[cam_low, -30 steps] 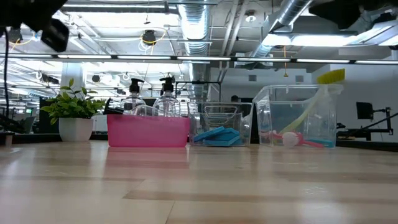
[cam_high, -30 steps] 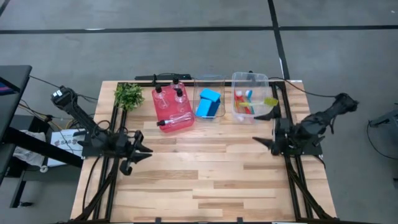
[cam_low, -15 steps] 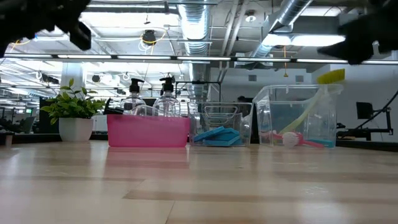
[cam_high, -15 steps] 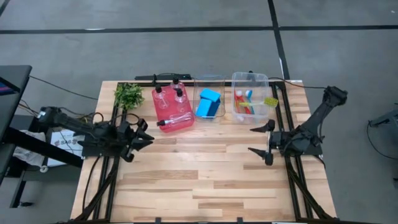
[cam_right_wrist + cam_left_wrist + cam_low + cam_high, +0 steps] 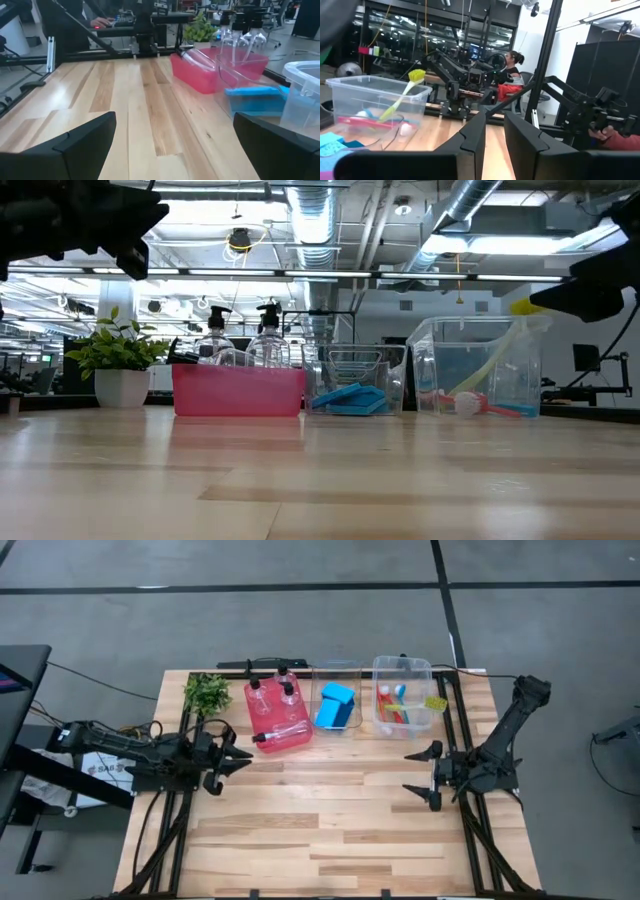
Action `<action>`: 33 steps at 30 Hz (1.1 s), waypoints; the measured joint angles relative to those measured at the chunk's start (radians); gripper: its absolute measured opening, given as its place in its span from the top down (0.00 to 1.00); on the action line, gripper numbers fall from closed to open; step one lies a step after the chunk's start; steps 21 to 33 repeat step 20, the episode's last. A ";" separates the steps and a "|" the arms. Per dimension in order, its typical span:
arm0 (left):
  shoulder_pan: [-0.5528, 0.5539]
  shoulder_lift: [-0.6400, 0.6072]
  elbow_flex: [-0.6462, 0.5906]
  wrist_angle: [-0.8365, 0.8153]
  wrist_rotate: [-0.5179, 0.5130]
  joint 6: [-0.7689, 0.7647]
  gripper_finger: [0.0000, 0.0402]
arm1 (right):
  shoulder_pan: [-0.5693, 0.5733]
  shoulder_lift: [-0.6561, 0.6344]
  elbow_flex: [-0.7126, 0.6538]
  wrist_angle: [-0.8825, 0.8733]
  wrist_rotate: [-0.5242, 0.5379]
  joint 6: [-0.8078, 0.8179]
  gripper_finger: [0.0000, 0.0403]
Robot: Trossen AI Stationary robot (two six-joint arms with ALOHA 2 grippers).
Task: Pick & Place Kitchen Sink Supplies
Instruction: Return to Home Position
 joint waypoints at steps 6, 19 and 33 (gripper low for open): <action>0.000 0.002 0.000 -0.001 0.000 -0.018 0.82 | 0.014 0.001 0.000 0.002 -0.004 0.016 0.02; 0.000 0.002 0.000 0.005 -0.002 -0.018 0.82 | 0.014 0.001 -0.001 0.006 -0.035 0.097 0.01; 0.000 0.002 0.000 0.005 -0.002 -0.018 0.82 | 0.014 0.001 -0.001 0.006 -0.035 0.097 0.01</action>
